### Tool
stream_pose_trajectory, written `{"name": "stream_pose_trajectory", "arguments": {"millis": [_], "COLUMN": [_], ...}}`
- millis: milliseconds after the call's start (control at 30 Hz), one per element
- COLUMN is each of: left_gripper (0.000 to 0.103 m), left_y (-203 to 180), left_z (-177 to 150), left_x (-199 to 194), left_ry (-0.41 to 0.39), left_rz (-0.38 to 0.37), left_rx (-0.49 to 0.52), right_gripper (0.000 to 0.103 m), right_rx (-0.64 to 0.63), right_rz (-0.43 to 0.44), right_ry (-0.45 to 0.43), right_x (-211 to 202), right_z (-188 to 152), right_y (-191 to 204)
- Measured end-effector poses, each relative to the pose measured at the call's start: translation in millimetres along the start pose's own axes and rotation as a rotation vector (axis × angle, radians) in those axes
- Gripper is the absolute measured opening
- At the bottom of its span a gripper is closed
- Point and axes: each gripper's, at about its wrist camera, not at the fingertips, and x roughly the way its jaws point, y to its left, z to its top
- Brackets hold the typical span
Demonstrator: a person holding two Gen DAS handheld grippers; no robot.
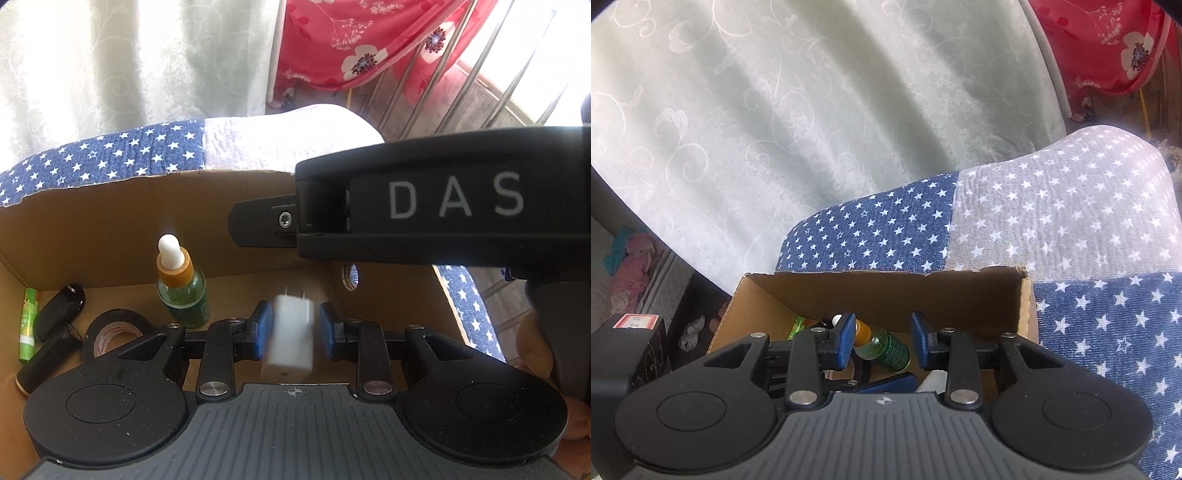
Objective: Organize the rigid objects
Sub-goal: 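Lower the white charger into the box and open the right gripper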
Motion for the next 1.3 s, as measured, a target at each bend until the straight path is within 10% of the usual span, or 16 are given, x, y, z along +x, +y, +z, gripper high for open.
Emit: {"name": "stream_pose_trajectory", "arguments": {"millis": [233, 700, 1300], "left_gripper": [0.030, 0.070, 0.076], "left_y": [6.7, 25.0, 107.4], "left_z": [-5.6, -79.0, -229.3], "left_x": [-5.9, -130.3, -225.5], "left_ry": [-0.001, -0.196, -0.393], "left_rz": [-0.014, -0.068, -0.009], "left_rx": [-0.020, -0.019, -0.003], "right_gripper": [0.037, 0.037, 0.038], "right_rx": [0.027, -0.095, -0.136], "right_rz": [0.009, -0.038, -0.456], "right_ry": [-0.021, -0.059, 0.206], "right_x": [-11.7, -70.1, 35.3], "right_z": [-0.4, -28.7, -37.0], "right_y": [-8.2, 44.3, 77.7]}}
